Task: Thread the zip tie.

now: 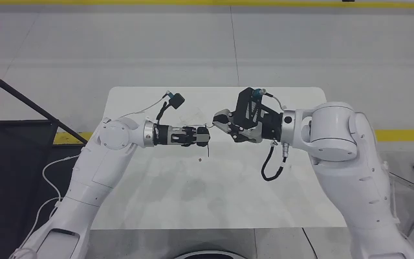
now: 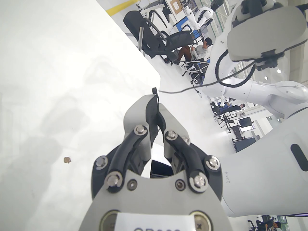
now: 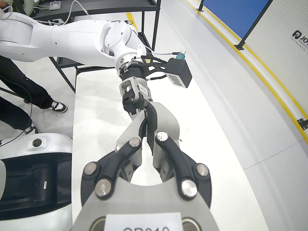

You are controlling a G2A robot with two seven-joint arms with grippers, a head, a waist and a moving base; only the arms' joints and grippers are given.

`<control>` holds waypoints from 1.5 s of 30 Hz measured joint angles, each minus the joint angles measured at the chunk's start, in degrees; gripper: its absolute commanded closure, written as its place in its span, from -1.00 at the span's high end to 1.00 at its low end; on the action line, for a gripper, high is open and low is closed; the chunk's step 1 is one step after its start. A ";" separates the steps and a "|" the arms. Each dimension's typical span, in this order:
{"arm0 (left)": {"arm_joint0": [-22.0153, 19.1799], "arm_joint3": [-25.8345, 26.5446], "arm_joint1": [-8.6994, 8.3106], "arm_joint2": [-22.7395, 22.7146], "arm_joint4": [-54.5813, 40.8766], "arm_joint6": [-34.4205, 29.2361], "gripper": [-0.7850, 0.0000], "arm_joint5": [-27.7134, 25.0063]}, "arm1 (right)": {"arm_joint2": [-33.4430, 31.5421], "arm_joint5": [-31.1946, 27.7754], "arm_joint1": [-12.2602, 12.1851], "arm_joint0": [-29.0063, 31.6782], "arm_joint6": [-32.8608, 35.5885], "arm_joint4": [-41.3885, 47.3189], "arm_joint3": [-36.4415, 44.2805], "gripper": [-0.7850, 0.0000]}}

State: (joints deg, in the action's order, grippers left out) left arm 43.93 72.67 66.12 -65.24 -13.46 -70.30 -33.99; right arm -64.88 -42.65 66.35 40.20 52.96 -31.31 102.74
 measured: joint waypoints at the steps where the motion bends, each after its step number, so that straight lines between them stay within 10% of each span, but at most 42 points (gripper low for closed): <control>1: 0.00 0.00 0.00 0.00 0.00 0.00 -1.00 0.00 | 0.03 0.05 -0.06 0.01 -0.11 0.07 0.01 -1.00; 45: 0.00 0.00 0.00 0.00 0.00 0.00 -1.00 0.00 | 4.06 11.04 -1.33 -0.78 -7.12 -15.86 3.08 -1.00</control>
State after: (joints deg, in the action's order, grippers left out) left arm 43.93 72.67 66.12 -65.24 -13.46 -70.30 -33.99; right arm -60.82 -31.60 65.02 39.42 45.84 -47.18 105.82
